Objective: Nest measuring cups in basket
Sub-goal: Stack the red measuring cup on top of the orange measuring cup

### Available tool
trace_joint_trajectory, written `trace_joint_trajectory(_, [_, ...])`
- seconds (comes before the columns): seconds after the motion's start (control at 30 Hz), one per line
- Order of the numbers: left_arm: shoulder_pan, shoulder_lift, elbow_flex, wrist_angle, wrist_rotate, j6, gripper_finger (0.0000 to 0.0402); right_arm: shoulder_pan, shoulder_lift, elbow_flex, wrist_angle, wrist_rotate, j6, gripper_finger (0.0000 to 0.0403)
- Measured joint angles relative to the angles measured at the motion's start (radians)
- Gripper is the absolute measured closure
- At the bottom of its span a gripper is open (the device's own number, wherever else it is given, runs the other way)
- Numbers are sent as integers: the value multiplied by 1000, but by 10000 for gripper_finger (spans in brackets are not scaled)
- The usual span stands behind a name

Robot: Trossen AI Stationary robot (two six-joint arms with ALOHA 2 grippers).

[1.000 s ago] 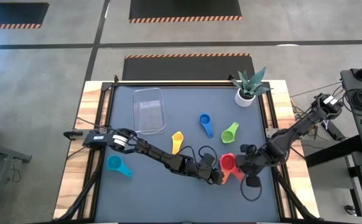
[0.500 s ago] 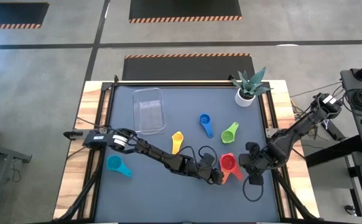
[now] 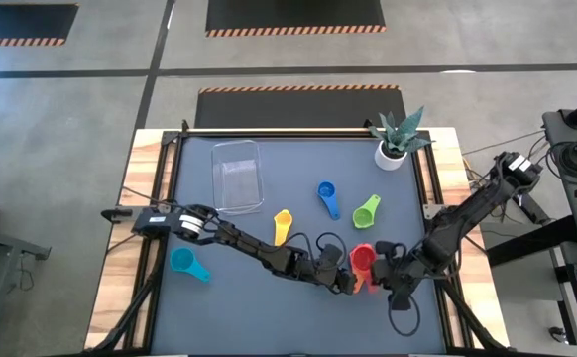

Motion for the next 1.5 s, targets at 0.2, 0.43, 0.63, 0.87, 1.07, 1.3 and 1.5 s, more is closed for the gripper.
trace_joint_trajectory(0.2, [0,0,0,0,0,-1,362,52,-38,1,-176,11,95,394])
trace_joint_trajectory(0.43, [1,0,0,1,0,-2,362,89,17,-29,-76,110,109,394])
trace_joint_trajectory(0.63, [2,0,0,0,-1,-2,362,88,95,-17,118,168,4,394])
trace_joint_trajectory(0.87, [4,0,0,1,-2,-2,362,96,88,13,61,175,10,394])
trace_joint_trajectory(1.07, [4,0,0,0,-1,-15,361,122,39,14,-12,165,77,394])
trace_joint_trajectory(1.3, [4,0,0,1,4,-28,332,135,-20,14,-35,165,111,394])
trace_joint_trajectory(1.5, [5,-8,0,-1,44,1,299,141,-43,14,-34,165,122,394])
